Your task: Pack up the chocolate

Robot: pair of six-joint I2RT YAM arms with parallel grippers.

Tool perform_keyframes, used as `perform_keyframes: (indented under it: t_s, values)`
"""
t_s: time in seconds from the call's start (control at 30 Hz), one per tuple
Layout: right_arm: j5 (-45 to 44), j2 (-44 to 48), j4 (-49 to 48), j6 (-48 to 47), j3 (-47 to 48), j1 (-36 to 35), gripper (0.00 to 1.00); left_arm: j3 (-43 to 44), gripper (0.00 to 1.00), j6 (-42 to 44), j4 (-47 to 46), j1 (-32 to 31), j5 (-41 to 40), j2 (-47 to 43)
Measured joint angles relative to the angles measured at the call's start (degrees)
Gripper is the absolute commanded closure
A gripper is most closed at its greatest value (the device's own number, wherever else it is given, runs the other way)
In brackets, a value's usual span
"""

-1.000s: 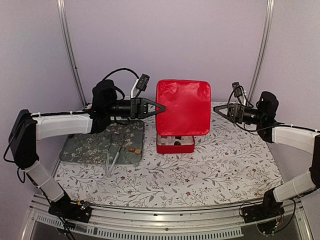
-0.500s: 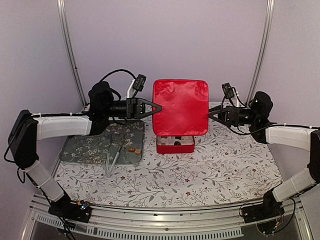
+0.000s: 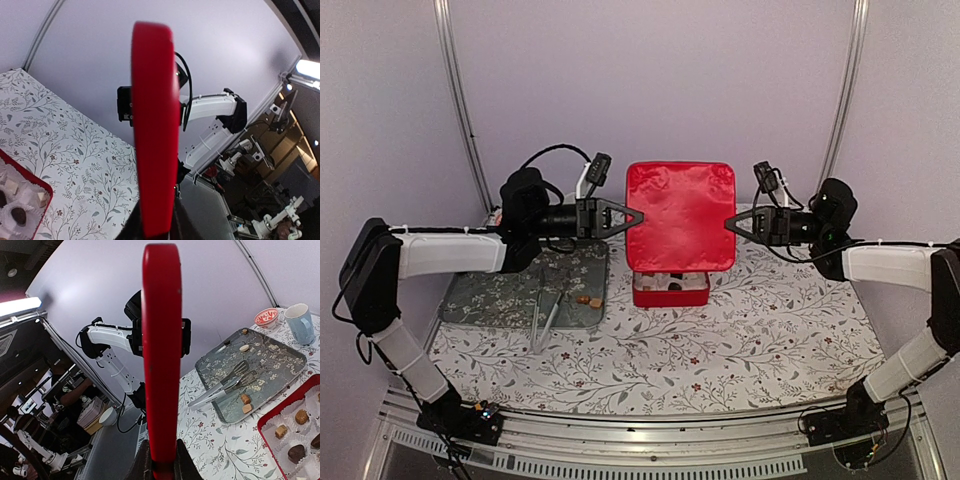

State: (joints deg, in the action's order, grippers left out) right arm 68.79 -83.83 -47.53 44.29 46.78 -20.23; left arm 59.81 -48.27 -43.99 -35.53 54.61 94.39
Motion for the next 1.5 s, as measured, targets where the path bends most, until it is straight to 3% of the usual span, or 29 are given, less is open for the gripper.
perform_keyframes:
  t_s: [0.1,0.2,0.4,0.67,0.8,0.9,1.3,1.5]
  values:
    - [-0.57,-1.88,-0.24,1.51,0.85,-0.11,1.00,-0.13,0.54,1.40,3.41,0.79,-4.59,0.00]
    - [-1.33,-4.37,-0.20,3.13,1.97,-0.13,1.00,-0.52,0.14,2.32,7.30,2.29,-9.99,0.00]
    - [-2.69,-11.45,-0.09,7.15,5.95,-0.13,1.00,-3.50,0.02,3.80,15.89,5.77,-22.23,-0.28]
    - [-3.67,-24.22,-0.35,13.64,12.87,-0.13,1.00,0.35,0.01,9.14,28.41,6.10,-33.27,1.01]
    - [-3.63,-29.09,-0.33,16.76,14.60,0.00,1.00,4.44,0.21,11.67,31.61,5.64,-34.88,4.72]
    - [-3.43,-31.12,-0.28,18.60,14.75,0.15,1.00,7.02,0.28,12.81,33.94,5.05,-35.71,8.35]
    - [-1.86,-35.63,-0.61,23.85,14.75,2.97,1.00,16.65,0.32,14.88,43.10,2.14,-37.40,20.33]
    - [-1.70,-37.46,-2.23,25.66,14.75,3.76,0.95,19.76,0.42,15.67,45.90,1.79,-37.31,24.00]
